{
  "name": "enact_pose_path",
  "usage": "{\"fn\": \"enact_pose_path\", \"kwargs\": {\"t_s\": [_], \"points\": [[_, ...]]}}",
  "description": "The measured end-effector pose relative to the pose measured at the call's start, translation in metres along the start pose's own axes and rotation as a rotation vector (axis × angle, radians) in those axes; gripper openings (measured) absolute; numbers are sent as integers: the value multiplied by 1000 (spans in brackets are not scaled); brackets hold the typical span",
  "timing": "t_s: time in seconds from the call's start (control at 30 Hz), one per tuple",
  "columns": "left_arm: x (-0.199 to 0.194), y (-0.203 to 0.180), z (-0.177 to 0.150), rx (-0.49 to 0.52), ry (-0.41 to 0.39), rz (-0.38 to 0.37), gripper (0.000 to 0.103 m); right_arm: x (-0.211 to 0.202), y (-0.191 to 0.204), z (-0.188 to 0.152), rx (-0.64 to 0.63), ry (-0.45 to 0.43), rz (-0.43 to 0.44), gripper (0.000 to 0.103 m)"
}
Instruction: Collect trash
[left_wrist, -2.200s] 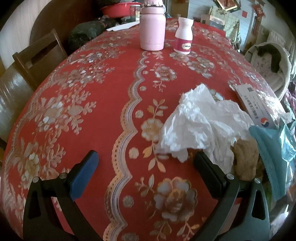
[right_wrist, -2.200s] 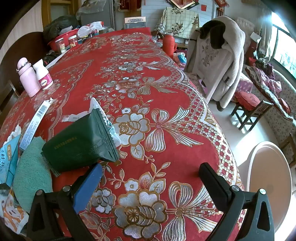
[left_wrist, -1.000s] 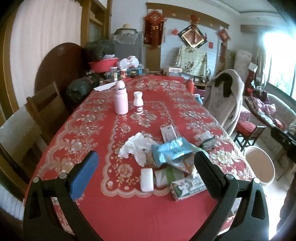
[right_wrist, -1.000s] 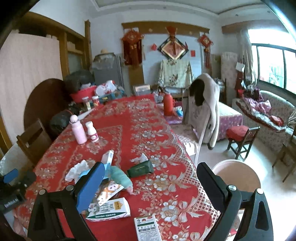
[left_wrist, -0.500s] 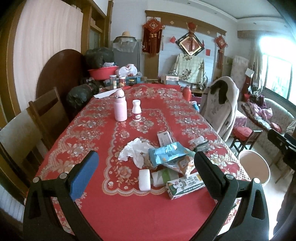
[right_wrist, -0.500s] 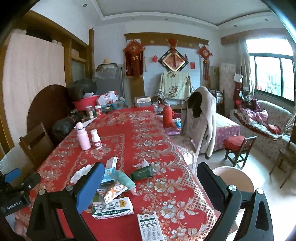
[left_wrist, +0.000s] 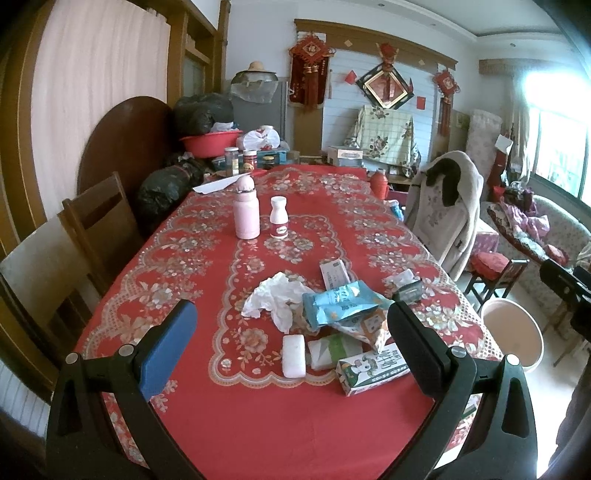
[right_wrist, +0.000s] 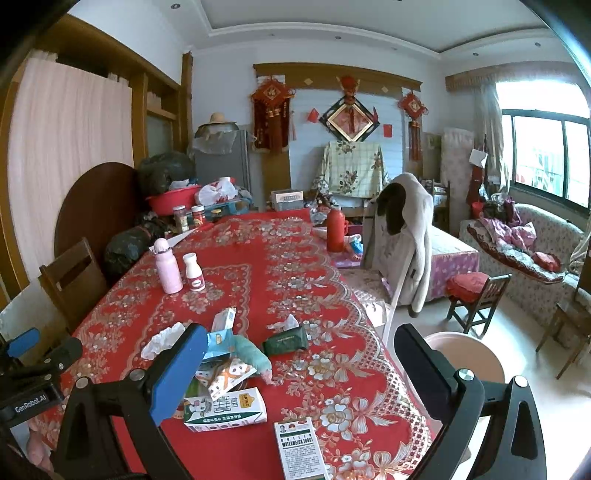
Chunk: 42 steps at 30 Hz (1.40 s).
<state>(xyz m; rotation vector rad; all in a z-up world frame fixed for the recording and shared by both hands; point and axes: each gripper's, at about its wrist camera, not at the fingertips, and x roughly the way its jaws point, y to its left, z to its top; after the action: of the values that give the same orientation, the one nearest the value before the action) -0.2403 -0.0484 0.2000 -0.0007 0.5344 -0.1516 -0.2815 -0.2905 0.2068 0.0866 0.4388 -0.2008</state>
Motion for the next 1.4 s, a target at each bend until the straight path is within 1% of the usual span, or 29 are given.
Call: {"fn": "enact_pose_path", "kwargs": {"t_s": [0.57,0.9,1.4], "points": [[0,-3,1,-9,2,-2,102,-1,-4,7,1,13,-4,101],[-4,-20,4,13,-10,-7,102,0,-8,7,7,16,-9,101],[-6,-23,2,13,-13,-6,102,-1,-10,9,5,17,-18,101]]}}
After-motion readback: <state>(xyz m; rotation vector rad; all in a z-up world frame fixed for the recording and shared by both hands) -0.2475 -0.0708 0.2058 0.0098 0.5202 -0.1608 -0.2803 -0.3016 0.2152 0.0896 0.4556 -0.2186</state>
